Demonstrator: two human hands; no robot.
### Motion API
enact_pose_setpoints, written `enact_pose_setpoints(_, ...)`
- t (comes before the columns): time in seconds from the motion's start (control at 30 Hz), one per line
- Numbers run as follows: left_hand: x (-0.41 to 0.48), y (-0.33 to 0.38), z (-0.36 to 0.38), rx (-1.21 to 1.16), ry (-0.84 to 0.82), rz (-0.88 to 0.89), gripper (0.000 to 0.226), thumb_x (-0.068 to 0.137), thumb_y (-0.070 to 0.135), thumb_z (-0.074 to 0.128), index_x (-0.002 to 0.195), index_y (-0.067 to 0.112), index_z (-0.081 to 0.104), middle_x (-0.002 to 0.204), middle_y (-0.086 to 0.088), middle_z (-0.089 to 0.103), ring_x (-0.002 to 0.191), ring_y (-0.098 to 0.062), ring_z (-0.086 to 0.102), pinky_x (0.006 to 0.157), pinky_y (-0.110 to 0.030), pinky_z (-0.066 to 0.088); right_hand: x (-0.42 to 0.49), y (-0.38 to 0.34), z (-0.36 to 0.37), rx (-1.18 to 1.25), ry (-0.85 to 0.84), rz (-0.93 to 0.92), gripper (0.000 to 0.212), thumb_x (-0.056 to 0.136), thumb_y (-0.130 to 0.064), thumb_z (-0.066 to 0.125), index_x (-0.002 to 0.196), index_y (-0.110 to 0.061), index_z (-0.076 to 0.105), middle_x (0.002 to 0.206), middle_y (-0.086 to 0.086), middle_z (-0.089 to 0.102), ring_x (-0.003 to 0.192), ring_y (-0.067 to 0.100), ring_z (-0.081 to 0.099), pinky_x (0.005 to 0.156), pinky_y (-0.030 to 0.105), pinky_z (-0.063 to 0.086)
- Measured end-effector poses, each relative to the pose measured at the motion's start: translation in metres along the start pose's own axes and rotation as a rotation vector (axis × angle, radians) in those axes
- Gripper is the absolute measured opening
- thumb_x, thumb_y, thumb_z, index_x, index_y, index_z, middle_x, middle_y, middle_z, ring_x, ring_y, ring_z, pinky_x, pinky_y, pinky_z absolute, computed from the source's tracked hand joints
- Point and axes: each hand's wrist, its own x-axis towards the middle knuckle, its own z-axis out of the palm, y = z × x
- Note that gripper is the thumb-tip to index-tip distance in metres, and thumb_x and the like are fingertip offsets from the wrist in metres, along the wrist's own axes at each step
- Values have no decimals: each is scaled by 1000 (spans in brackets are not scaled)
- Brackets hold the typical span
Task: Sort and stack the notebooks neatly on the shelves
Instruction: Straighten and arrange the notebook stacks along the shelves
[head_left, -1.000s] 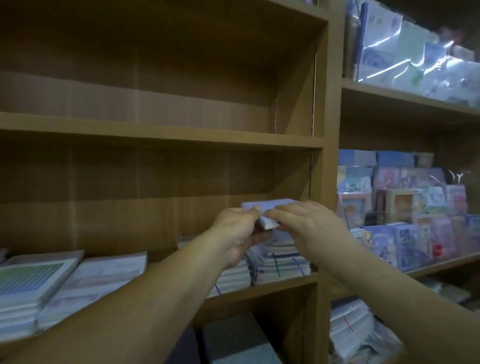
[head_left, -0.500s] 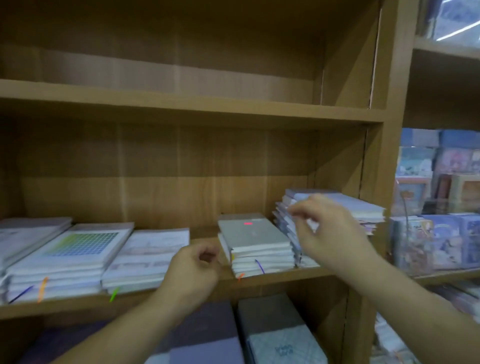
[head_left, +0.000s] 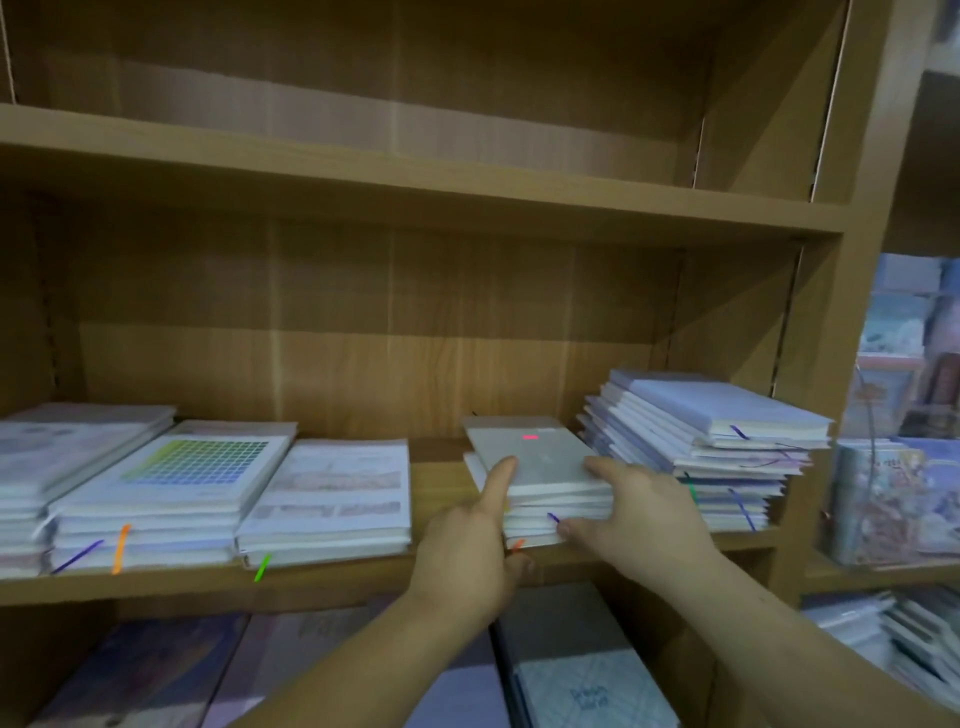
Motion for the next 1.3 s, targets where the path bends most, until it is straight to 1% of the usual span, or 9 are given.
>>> enact_pose_setpoints(0.47,-1,2,-8,299,-105,145,76,102,36,53,158,16,5,114,-18,71,97,-40,67,81,-47,54,-28,11,9,254,90,-38,81,70,-66,77,141,-33,56,128,-4,64,122,21,57,101,31,40)
enact_pose_setpoints(0.7,-11,8,-13,392,-101,156,72,106,33,46,160,15,2,118,-17,70,100,-39,67,79,-46,52,-33,24,10,616,24,23,52,85,-43,76,134,-37,60,119,-13,61,105,3,59,94,24,49)
enact_pose_setpoints(0.83,-21,11,-14,15,53,49,90,95,34,64,160,30,1,108,-2,73,98,-27,68,82,-40,54,-34,19,14,924,112,247,35,95,-43,65,124,-24,68,107,-7,67,94,-3,61,78,8,45)
enact_pose_setpoints(0.9,-30,10,-17,-216,159,-36,97,89,52,69,160,38,6,98,10,73,95,-14,69,82,-33,55,-37,17,16,866,156,265,52,93,-67,50,117,-26,72,105,-3,69,97,9,64,81,23,46)
enact_pose_setpoints(1.0,-30,14,-17,-631,96,-295,90,80,87,46,157,48,24,119,4,74,112,-19,68,97,-39,56,-36,12,15,808,89,275,56,96,-69,41,130,-31,65,119,-11,63,115,13,56,95,29,40)
enact_pose_setpoints(1.07,-23,28,-16,-899,8,-488,71,87,82,40,152,55,31,105,-11,75,97,-29,74,82,-42,64,-33,4,11,891,72,351,70,86,-83,45,134,-35,63,126,-8,63,121,21,58,104,41,48)
enact_pose_setpoints(1.1,-18,35,-17,-990,-11,-559,61,93,74,43,150,56,33,94,-17,74,84,-32,75,70,-41,65,-32,2,12,934,87,398,69,81,-86,49,123,-35,69,118,-5,68,113,25,63,100,50,53)
enact_pose_setpoints(1.2,-13,40,-21,-1135,-37,-596,57,97,56,57,150,51,36,78,-20,68,64,-29,68,57,-36,62,-27,-7,7,1099,86,510,52,88,-59,66,92,-8,73,86,15,70,80,30,66,79,59,58)
enact_pose_setpoints(1.3,-21,35,-24,-1140,-45,-592,56,96,50,62,147,53,41,71,-14,64,56,-22,62,55,-32,55,-31,-10,3,1199,29,554,35,90,-38,71,92,-3,71,92,23,71,80,33,68,72,50,61)
